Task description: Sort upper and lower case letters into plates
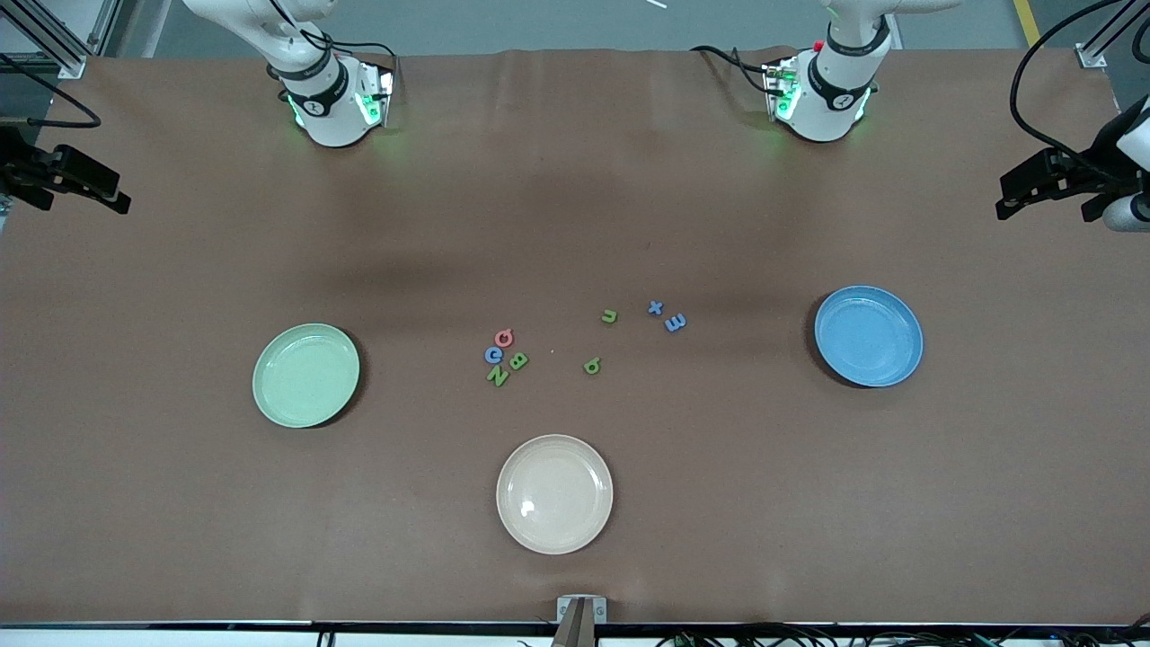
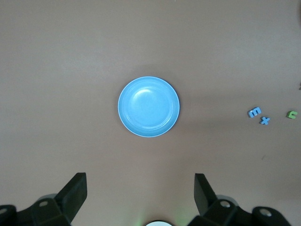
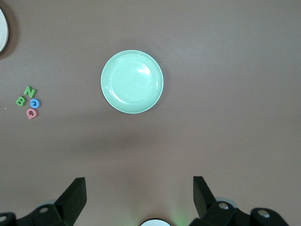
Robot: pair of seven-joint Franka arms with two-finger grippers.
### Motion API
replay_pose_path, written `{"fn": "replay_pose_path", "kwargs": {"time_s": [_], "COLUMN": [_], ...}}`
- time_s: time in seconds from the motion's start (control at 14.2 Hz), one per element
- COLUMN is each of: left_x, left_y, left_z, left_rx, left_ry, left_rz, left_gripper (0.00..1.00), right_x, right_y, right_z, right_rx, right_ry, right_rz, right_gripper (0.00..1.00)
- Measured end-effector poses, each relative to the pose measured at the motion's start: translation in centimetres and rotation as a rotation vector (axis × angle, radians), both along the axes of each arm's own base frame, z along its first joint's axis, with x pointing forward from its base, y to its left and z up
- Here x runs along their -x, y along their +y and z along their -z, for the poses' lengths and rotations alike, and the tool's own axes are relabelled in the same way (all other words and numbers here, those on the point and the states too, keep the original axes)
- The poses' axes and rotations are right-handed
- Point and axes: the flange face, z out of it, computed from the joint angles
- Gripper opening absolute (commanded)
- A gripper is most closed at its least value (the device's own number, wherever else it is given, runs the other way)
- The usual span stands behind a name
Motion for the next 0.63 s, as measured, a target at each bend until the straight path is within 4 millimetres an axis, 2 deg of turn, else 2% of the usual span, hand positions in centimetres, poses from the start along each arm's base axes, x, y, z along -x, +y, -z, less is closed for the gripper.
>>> {"fn": "replay_pose_path", "kwargs": {"time_s": [0.63], "left_x": [-0.08], "left_y": [-0.01], "left_z": [0.88], "left_rx": [0.000], "left_ry": [0.020], "left_rz": [0.000], "left_gripper": [1.00], "right_x": [-0.24], "right_y": [0.17], "right_z": [0.02], "right_rx": [0.001], "right_ry": [-0.018], "right_rz": [-0.011], "right_gripper": [1.00]}}
